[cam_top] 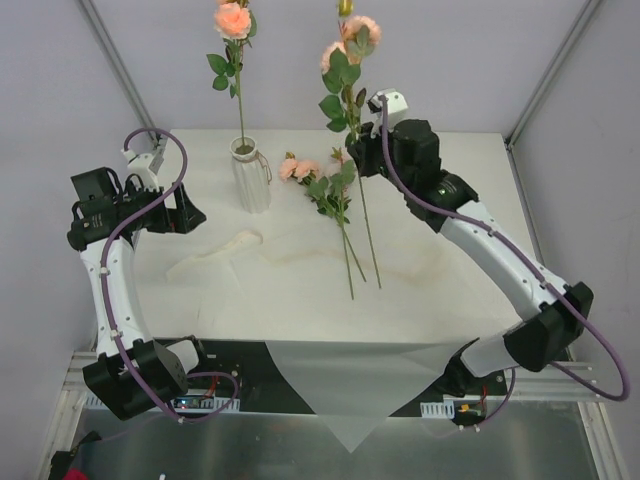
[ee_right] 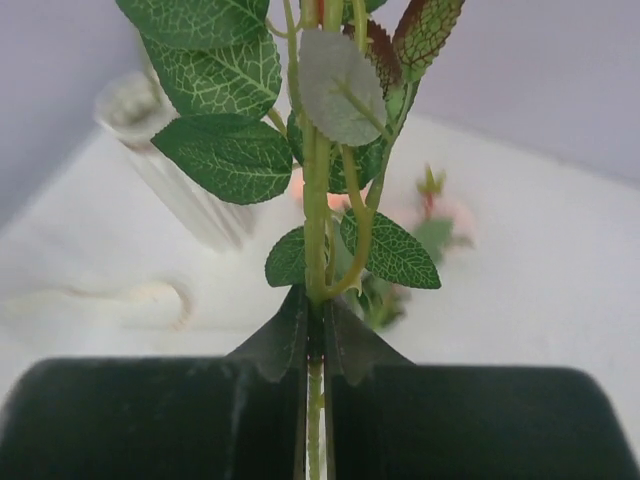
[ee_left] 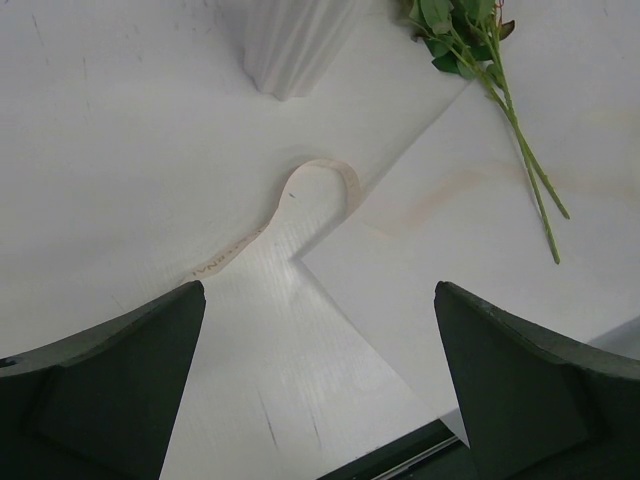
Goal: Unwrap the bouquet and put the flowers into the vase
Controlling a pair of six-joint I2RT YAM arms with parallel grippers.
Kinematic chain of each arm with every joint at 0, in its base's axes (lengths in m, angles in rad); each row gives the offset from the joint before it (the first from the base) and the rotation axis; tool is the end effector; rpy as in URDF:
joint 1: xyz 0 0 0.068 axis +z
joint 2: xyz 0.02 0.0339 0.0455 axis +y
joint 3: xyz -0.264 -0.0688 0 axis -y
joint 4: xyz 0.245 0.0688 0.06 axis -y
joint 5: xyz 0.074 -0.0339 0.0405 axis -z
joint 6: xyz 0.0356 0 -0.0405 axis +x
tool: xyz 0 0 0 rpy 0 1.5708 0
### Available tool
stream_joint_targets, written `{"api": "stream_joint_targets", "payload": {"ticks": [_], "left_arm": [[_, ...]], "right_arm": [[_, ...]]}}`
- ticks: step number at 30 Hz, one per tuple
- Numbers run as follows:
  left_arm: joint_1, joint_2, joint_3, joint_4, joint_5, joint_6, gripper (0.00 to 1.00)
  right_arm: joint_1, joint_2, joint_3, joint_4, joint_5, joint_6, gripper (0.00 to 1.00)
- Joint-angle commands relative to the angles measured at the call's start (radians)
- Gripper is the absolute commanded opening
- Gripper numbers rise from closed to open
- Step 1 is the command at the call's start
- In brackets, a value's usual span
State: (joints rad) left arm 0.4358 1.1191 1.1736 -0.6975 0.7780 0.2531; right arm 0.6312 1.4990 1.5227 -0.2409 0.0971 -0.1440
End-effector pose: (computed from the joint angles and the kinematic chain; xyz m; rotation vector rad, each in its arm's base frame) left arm 0.2151 0.0726 0.3647 0.2257 2.0266 -0.4332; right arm 0.2858 0.2046 0.4190 -0.6130 1.6866 0.2629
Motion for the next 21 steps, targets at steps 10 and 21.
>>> {"api": "stream_joint_targets", "payload": {"ticks": [10,21], "left_arm": [[0.006,0.007,0.083,-0.011,0.029,-0.074,0.99],[0.007,0.008,0.084,-0.010,0.026,-0.063,0.99]], "right_arm": [[0.070,0.405,0.590,1.012,-0.346,0.123,0.01],[0.111,0.601,0.772,1.077,-0.307,0.078,0.01]]}}
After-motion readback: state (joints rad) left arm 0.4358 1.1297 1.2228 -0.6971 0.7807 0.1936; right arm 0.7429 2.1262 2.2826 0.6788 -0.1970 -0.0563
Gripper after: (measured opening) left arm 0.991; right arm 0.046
